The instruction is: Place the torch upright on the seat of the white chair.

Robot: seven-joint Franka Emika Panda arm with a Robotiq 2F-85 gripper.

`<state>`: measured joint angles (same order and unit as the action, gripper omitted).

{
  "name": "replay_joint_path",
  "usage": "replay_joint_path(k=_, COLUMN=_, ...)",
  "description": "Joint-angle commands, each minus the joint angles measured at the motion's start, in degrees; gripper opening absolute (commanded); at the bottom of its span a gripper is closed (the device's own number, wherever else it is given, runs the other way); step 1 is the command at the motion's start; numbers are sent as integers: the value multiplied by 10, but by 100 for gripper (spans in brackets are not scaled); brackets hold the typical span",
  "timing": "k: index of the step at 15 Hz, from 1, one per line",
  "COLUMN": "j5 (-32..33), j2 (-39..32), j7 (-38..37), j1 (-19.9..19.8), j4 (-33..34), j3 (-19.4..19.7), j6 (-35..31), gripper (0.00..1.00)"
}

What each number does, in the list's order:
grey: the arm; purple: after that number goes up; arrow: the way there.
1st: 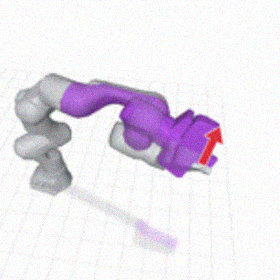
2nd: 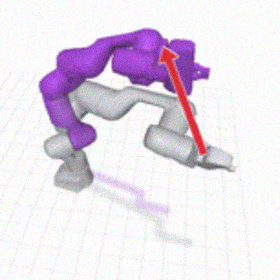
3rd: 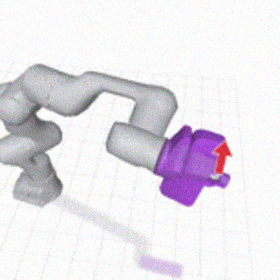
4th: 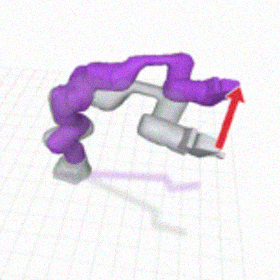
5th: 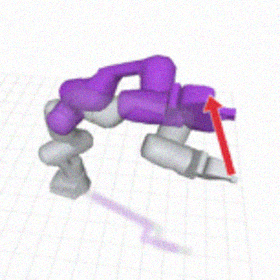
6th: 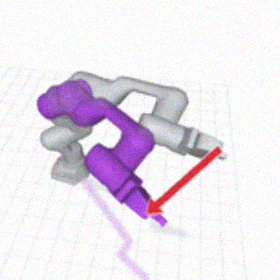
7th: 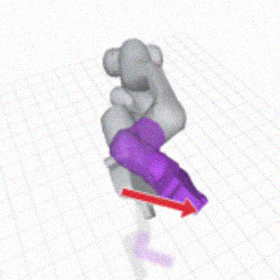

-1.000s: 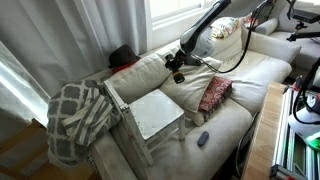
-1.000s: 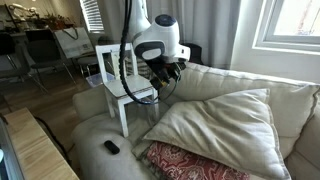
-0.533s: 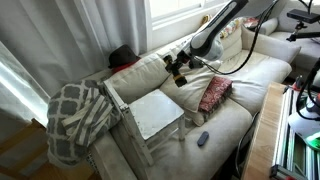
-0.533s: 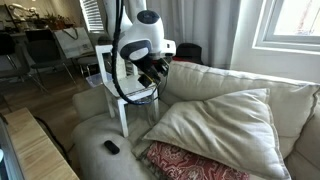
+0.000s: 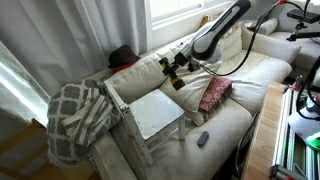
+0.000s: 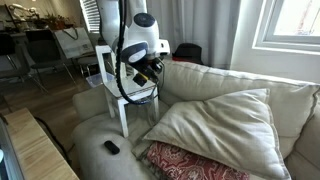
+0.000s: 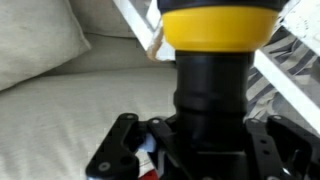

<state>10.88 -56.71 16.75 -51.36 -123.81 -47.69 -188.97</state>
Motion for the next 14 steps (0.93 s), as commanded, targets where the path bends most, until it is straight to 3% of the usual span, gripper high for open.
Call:
replay_joint_path(k=1, j5=91, j2=-63, j7=29, j1=-43, j4=-27, j3=-62, j6=-15, gripper=2)
replay_joint_path(k=8, j5=233, j2=-172, j7=123, j1=-49, j4=-36, j3=-97, j6=-20, gripper=2)
replay_joint_path(k=9, j5=197, j2=-118, j7=81, j1=-23, j4=-35, j3=-74, j6=-7, gripper=10)
replay_joint_path(k=14, j5=225, j2=-155, j7=106, j1=-31, j4=-33, j3=-82, j6=-12, gripper=10)
